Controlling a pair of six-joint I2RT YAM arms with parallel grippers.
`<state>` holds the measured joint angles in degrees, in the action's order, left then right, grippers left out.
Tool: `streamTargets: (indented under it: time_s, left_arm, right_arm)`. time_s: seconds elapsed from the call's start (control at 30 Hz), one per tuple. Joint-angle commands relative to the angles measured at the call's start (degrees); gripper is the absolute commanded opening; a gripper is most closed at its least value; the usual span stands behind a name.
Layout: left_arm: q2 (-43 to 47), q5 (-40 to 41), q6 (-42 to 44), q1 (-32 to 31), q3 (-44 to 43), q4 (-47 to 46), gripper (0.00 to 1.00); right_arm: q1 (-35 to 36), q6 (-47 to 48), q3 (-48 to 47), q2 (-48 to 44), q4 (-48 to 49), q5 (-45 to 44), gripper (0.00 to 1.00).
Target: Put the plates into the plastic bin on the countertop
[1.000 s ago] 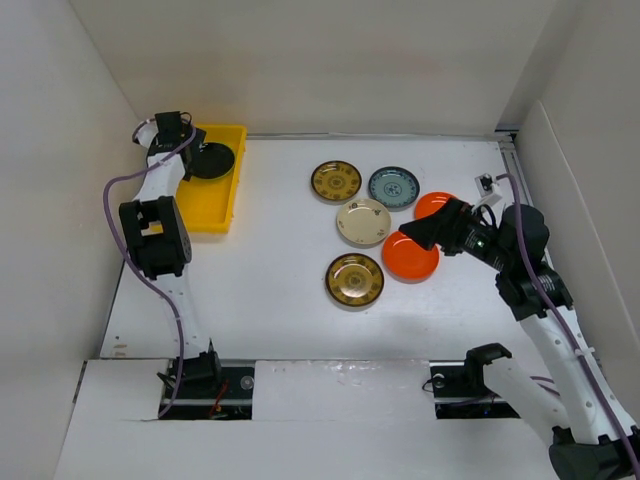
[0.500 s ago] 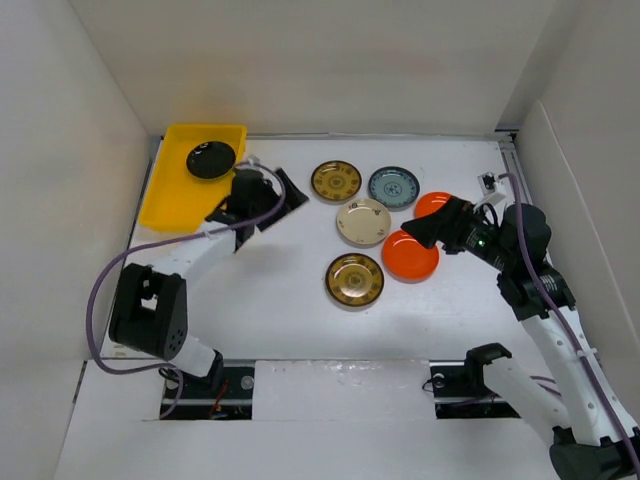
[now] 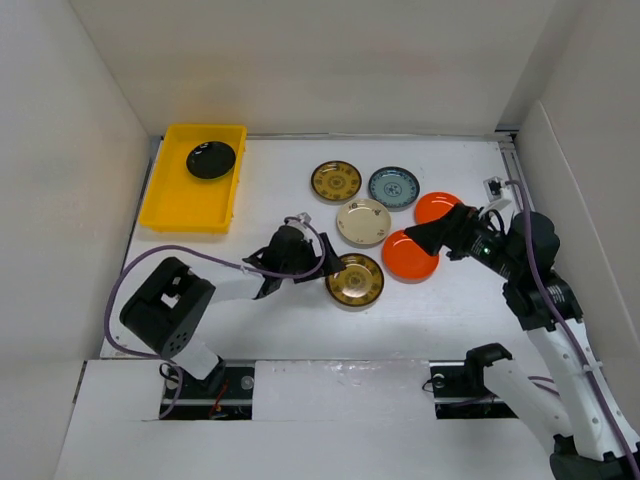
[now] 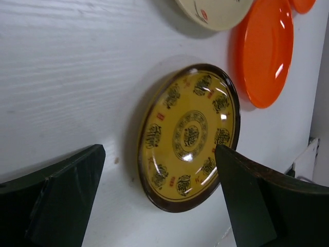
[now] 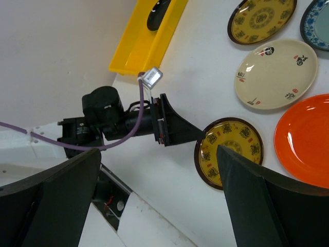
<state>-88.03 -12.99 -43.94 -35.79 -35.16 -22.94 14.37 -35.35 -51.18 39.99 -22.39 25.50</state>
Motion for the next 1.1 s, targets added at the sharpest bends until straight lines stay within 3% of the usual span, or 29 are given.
streamTargets:
  time_s: [0.0,0.03,0.1,0.2,0.27,0.3,0.4,0.53,0.67,0.73,0.8,0.93,1.07]
  left_arm:
    - [-3.0,1.4,-0.6,-3.4,0.8,0.2,0.85]
    - [-3.7,1.4,-1.1,-3.4,0.8,0.2,0.79]
    - [-5.0,1.4,-1.1,-3.9,0.8,0.2,0.56]
    - [-5.0,4.6,-2.5,-3.9,0.3,4.3,0.33]
    - [-5.0,8.5,-3.2,-3.9,-0.3,6.8,0.06]
    - [-3.9,9.9,-3.8,-3.9,-1.0,8.2,0.00]
    - [-0.6,15.3,-5.3,-3.9,-2.6,14.2,0.00]
    - [12.8,26.9,-11.1,-2.9,-7.9,27.7,0.00]
    - [20.2,28.2,-13.2,10.8,-13.1,34.6,0.00]
    - [20.2,28.2,-13.2,21.1,-17.3,35.2,0.00]
    - [17.0,27.7,-13.2,29.9,-20.5,35.2,0.00]
    - [5.4,26.1,-14.5,40.7,-29.9,33.8,0.00]
    - [-9.9,19.9,-9.1,46.0,-42.7,28.4,0.00]
  right_arm:
    - [0.6,0.6,-0.9,-1.7,0.7,0.4,1.00]
    - [0.6,0.0,-0.9,-1.8,0.7,0.4,1.00]
    - [0.6,0.0,-0.9,-2.3,0.7,0.4,1.00]
    - [0.6,-0.5,-0.9,-2.9,0.7,0.4,1.00]
    - [0.6,-0.5,-0.9,-3.4,0.7,0.4,1.00]
    - [0.6,-0.5,-0.9,-3.4,0.7,0.4,1.00]
    - [1.1,-1.0,-0.9,-3.4,0.7,1.0,1.00]
    - [1.1,-1.0,-0.9,-3.4,0.7,1.6,1.00]
    - [1.1,-2.3,-0.1,-2.9,3.4,1.6,1.00]
    - [1.1,-2.9,0.7,-2.3,4.9,2.1,1.00]
    - [1.6,-3.7,2.0,-0.8,7.0,2.7,1.00]
    - [1.6,-3.7,2.6,1.4,9.1,3.2,1.00]
    - [1.6,-3.7,2.6,2.6,9.6,3.2,1.00]
